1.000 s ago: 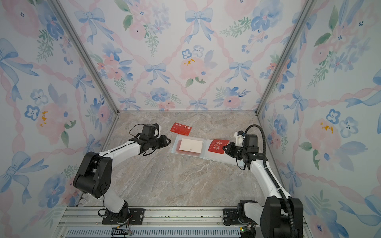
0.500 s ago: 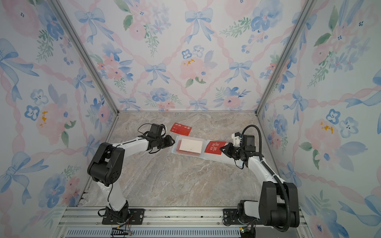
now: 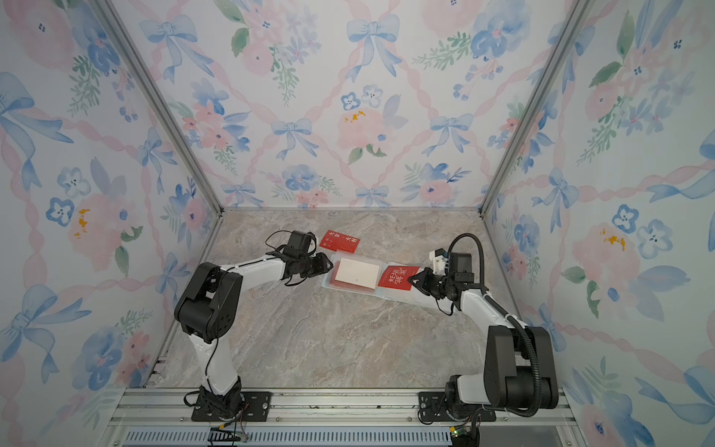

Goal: Place the photos into the photo albums
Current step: Insert the photo into the photo album.

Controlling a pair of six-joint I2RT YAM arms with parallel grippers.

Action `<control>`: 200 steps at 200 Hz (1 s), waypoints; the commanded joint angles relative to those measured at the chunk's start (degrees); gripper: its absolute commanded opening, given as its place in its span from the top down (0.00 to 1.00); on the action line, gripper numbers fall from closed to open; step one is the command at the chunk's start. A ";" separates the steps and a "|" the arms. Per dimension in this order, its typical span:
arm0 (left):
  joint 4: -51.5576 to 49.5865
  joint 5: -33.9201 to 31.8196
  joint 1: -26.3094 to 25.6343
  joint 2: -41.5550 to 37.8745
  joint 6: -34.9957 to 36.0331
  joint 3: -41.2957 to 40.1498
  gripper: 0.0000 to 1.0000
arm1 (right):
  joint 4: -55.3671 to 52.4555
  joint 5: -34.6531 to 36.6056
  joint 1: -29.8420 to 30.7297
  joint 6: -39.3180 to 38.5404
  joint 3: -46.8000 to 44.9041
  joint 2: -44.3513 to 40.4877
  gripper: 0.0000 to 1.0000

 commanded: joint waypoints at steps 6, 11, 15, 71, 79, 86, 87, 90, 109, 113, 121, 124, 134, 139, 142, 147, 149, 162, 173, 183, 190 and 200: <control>0.25 0.16 -0.25 0.60 0.10 0.14 0.60 | 1.70 -1.57 0.54 0.61 0.30 1.80 0.94; 0.30 0.28 -0.31 0.43 0.03 0.07 0.59 | 1.93 -1.63 0.46 0.59 0.32 2.12 0.94; 0.26 0.35 -0.35 0.34 0.00 0.00 0.60 | 1.91 -1.66 0.49 0.54 0.38 2.37 0.94; 0.30 0.79 -0.30 -1.05 -0.07 0.02 0.59 | 2.30 -2.63 1.29 0.55 0.92 4.80 0.94; 0.25 0.71 -0.29 -1.27 0.02 -0.03 0.60 | 2.47 -2.50 1.50 0.51 1.00 5.11 0.94; 0.26 0.49 -0.23 -1.42 -0.06 -0.15 0.60 | 2.57 -2.50 1.76 0.63 1.15 5.37 0.94; 0.26 0.46 -0.23 -1.40 -0.07 -0.18 0.60 | 2.54 -2.48 1.81 0.63 1.17 5.46 0.93; 0.30 0.44 -0.22 -1.54 -0.09 -0.19 0.60 | 2.65 -2.50 1.97 0.60 1.19 5.61 0.94; 0.21 0.78 -0.26 -1.38 -0.16 -0.02 0.60 | 2.78 -2.50 2.88 0.72 1.70 6.38 0.93; 0.29 0.87 -0.33 -1.36 -0.16 -0.02 0.59 | 2.83 -2.48 3.07 0.76 1.76 6.50 0.94; 0.25 0.83 -0.27 -1.53 -0.14 -0.05 0.60 | 2.83 -2.46 3.38 0.80 1.89 6.73 0.93; 0.26 0.80 -0.23 -1.56 -0.08 -0.08 0.59 | 2.87 -2.46 3.50 0.81 1.91 6.78 0.93; 0.26 0.63 -0.22 -1.71 -0.09 -0.17 0.60 | 3.10 -2.29 3.82 0.83 1.99 7.08 0.93; 0.26 0.53 -0.21 -1.71 -0.16 -0.15 0.59 | 3.25 -2.28 4.00 1.02 2.04 7.28 0.93; 0.32 0.53 -0.22 -1.72 -0.16 -0.19 0.60 | 3.40 -2.24 4.05 1.13 2.00 7.50 0.93; 0.31 0.63 -0.29 -1.73 -0.16 -0.20 0.60 | 3.70 -2.28 4.18 1.30 2.07 7.80 0.93; 0.27 0.62 -0.28 -1.71 -0.16 -0.20 0.60 | 3.82 -2.24 4.24 1.35 2.07 7.94 0.93; 0.25 0.78 -0.31 -1.73 -0.25 -0.09 0.59 | 4.56 -2.25 4.78 1.96 2.38 8.95 0.93; 0.28 0.79 -0.28 -1.72 -0.25 -0.11 0.60 | 4.90 -2.06 5.39 2.34 2.74 9.86 0.93; 0.27 0.79 -0.23 -1.69 -0.25 -0.17 0.60 | 5.04 -1.64 6.13 2.31 3.28 10.65 0.93; 0.26 0.70 -0.30 -1.65 -0.25 -0.35 0.60 | 4.90 -1.20 6.70 2.24 3.75 11.18 0.93; 0.25 0.70 -0.28 -1.68 -0.25 -0.50 0.60 | 4.78 -0.85 7.57 1.98 4.50 12.22 0.93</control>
